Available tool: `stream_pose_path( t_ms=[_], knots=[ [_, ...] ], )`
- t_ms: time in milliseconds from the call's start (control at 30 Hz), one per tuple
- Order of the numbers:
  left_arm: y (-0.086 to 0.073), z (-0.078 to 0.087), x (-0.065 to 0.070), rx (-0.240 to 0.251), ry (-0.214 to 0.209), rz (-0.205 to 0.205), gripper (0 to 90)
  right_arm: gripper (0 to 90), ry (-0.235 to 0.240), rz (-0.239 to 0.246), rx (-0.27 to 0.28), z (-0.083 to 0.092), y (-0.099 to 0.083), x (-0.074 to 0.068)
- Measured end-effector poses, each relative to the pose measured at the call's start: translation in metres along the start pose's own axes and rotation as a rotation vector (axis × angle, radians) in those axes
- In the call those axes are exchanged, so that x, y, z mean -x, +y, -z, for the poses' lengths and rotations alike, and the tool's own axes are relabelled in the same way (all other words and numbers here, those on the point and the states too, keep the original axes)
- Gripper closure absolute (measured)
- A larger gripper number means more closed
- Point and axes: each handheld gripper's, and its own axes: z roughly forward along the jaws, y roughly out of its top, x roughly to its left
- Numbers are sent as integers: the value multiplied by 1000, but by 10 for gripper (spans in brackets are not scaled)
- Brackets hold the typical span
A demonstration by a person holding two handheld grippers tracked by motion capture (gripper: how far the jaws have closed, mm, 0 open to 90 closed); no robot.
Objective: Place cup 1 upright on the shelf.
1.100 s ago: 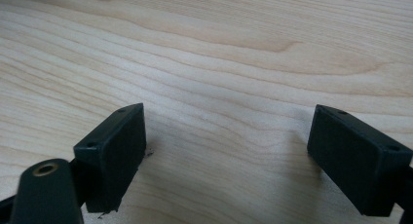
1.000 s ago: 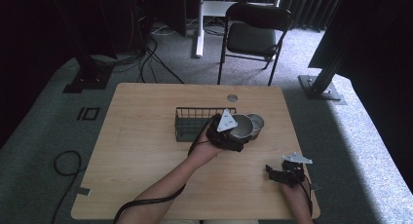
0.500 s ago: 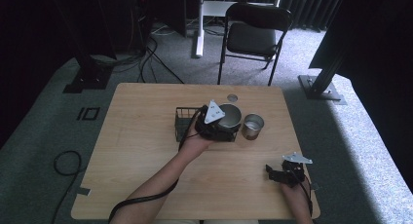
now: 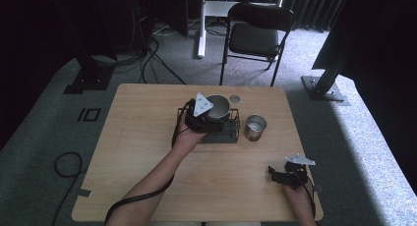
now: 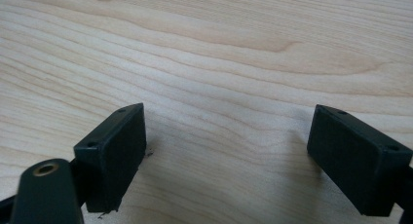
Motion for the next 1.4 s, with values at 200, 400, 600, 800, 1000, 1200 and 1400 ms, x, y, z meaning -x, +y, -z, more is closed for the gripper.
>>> stream_pose_path(
  t_ms=[200,400,600,800,1000,1200,1400],
  knots=[
    [-2,3,-14,16,64,21,139,139,0,0,0,0,0,0],
    [-9,1,-27,3,102,59,139,139,0,0,-1,0,0,0],
    [-18,-4,-38,-1,141,100,139,139,0,-1,-1,0,0,0],
    [-30,-11,-46,-20,174,117,139,139,0,-2,-1,0,0,0],
    [-40,-17,-51,-36,185,124,139,139,0,-2,-1,0,0,0],
    [-50,-22,-53,-44,173,135,139,139,0,-1,-1,0,0,0],
    [-57,-26,-51,-68,181,127,139,139,0,-1,-1,0,0,0]
  ],
)
